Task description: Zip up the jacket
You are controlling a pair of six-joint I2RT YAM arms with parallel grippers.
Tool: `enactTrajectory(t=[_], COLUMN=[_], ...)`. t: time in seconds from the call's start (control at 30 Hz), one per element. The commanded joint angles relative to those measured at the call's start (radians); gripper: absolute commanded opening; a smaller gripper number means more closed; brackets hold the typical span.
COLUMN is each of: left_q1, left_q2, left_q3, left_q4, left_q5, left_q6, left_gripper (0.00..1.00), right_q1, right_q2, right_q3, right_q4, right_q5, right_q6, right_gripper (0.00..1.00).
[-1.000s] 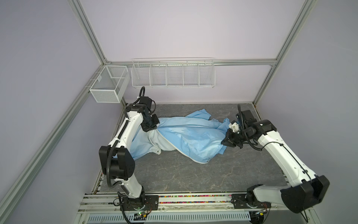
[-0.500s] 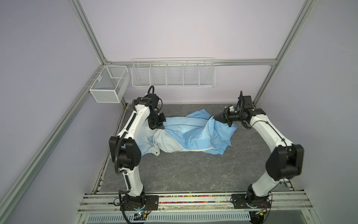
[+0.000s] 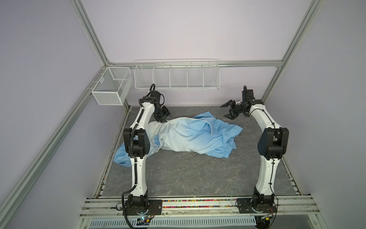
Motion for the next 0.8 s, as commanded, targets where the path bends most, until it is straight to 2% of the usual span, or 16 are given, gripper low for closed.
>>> enactTrajectory(t=[0.0,0.13,0.27,0.5,0.6,0.77], left_q1=[0.006,0.006,0.006,0.003,-0.007,-0.106], left_q2=[-0.139,-0.285,-0.456,-0.73,-0.809,-0.836], left_q3=[-0.127,-0.246,-0.416,-0.79,-0.913,-0.988], left_q4=[0.051,0.031,0.004,0.046,0.093,0.139], left_q5=[-0.049,-0.105,-0.189,-0.261,-0.287,-0.373], left_q6=[0.009,0.061,0.101,0.058,0.04,0.064], left_gripper=[0.5,0.51,0.55,0.59,0.6,0.61], right_q1=[0.036,0.146,0.294,0.454,0.464,0.462], right_q2=[-0.125,-0.194,-0.268,-0.349,-0.303,-0.215], right_q3=[-0.012,-0.031,-0.134,-0.352,-0.346,-0.298], right_q4=[-0.245,-0.358,-0.359,-0.24,-0.251,-0.241], right_q5=[0.214,0.406,0.504,0.607,0.652,0.696], right_q6=[-0.305,-0.543,-0.656,-0.669,-0.64,-0.619], right_gripper=[0.75,0.74,0.81,0.89,0.89,0.89])
